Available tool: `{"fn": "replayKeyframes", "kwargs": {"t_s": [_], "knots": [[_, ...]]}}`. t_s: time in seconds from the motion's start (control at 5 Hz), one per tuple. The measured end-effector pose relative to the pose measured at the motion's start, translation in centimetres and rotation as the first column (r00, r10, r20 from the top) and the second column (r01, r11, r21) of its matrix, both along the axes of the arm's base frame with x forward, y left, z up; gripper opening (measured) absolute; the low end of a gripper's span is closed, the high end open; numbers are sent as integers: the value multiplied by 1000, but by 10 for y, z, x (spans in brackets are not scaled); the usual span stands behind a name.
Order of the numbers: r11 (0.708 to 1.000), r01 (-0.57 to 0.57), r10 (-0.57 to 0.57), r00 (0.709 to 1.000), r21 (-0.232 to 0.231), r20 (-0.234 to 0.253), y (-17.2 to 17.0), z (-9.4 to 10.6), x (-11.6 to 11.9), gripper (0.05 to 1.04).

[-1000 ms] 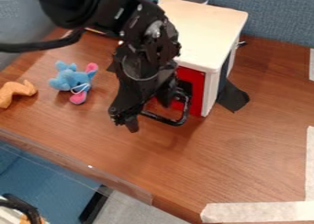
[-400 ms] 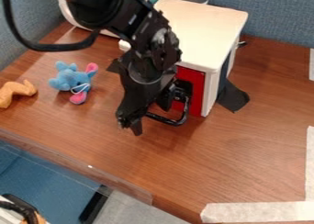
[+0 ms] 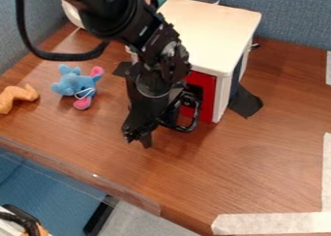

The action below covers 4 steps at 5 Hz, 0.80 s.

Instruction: Open the drawer

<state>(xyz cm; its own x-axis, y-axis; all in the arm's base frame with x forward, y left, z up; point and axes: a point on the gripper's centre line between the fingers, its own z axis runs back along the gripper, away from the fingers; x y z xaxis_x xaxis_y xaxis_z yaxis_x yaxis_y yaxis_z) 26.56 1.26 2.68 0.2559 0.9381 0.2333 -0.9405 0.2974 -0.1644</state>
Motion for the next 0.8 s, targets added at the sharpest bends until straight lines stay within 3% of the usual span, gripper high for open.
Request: {"fn": "replayKeyframes", "kwargs": {"t_s": [0.2,0.4,0.8], "knots": [[1000,-2,3,1000,-12,18,-2,9,-9,359],[999,-30,30,999,-34,15,-4,11,-25,201],[999,-23,23,1000,-44,3,-10,10,-51,181]]}}
